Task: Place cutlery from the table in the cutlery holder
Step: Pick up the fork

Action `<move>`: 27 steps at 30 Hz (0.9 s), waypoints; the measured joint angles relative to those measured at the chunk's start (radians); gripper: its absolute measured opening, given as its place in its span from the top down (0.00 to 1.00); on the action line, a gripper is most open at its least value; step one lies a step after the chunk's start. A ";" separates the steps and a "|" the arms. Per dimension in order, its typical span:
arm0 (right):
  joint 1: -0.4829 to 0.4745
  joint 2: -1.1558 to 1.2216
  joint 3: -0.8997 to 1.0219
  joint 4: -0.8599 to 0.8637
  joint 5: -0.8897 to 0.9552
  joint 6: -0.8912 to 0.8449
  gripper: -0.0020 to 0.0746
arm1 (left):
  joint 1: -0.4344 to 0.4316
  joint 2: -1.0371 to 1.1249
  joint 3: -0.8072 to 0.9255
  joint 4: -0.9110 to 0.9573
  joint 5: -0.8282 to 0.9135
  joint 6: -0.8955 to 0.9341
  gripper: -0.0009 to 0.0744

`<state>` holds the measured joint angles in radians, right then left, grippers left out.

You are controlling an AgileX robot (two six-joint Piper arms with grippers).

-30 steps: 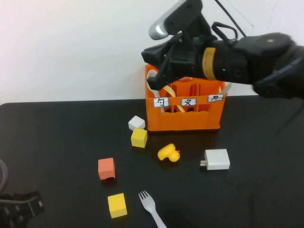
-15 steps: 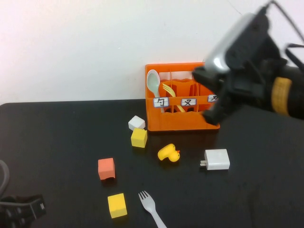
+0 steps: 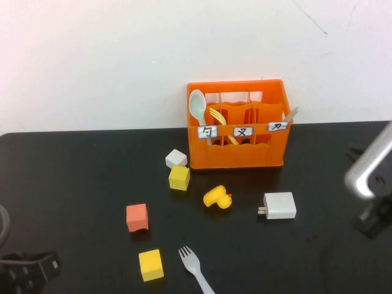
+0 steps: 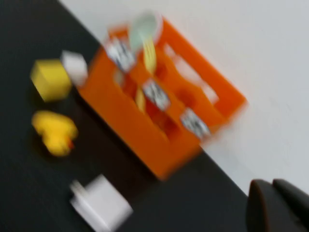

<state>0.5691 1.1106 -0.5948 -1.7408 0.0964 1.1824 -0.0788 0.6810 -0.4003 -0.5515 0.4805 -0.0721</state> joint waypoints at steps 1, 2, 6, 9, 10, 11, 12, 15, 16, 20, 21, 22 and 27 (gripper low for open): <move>0.000 -0.009 0.019 0.002 0.026 -0.018 0.98 | 0.000 0.000 0.000 0.000 0.004 0.000 0.99; 0.000 -0.017 0.039 0.003 0.064 -0.044 0.98 | 0.000 0.000 0.000 0.000 0.012 0.002 0.99; 0.000 -0.027 0.081 0.106 0.245 -0.223 0.98 | 0.000 0.014 0.000 -0.013 0.098 0.053 0.99; 0.000 -0.027 0.083 0.294 0.382 -0.444 0.98 | 0.000 0.055 0.000 -0.027 0.205 0.082 0.99; 0.000 -0.027 0.083 0.352 0.414 -0.500 0.98 | 0.000 0.074 0.000 -0.032 0.244 0.092 0.99; 0.000 -0.027 0.083 0.423 0.450 -0.564 0.98 | 0.000 0.093 0.000 -0.040 0.280 0.095 0.99; 0.000 -0.027 0.083 0.492 0.478 -0.620 0.98 | 0.000 0.108 0.000 -0.049 0.311 0.097 0.99; 0.000 -0.033 0.083 0.676 0.519 -0.733 0.98 | 0.000 0.156 0.000 -0.087 0.375 0.117 0.99; 0.000 -0.040 0.081 0.725 0.524 -0.767 0.98 | 0.000 0.166 0.000 -0.104 0.388 0.126 0.99; 0.000 -0.058 0.062 0.963 0.540 -0.903 0.98 | -0.005 0.180 0.000 -0.159 0.379 0.142 0.99; 0.000 -0.060 0.060 1.015 0.540 -0.932 0.98 | -0.006 0.180 0.000 -0.173 0.360 0.144 0.99; 0.000 -0.063 0.060 1.065 0.540 -0.953 0.98 | -0.006 0.180 0.000 -0.189 0.339 0.147 0.99; 0.000 -0.065 0.060 1.256 0.538 -1.075 0.98 | -0.034 0.181 -0.032 -0.226 0.253 0.158 0.99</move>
<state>0.5691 1.0454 -0.5351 -0.4853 0.6345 0.1072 -0.1132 0.8622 -0.4324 -0.7778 0.7337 0.0857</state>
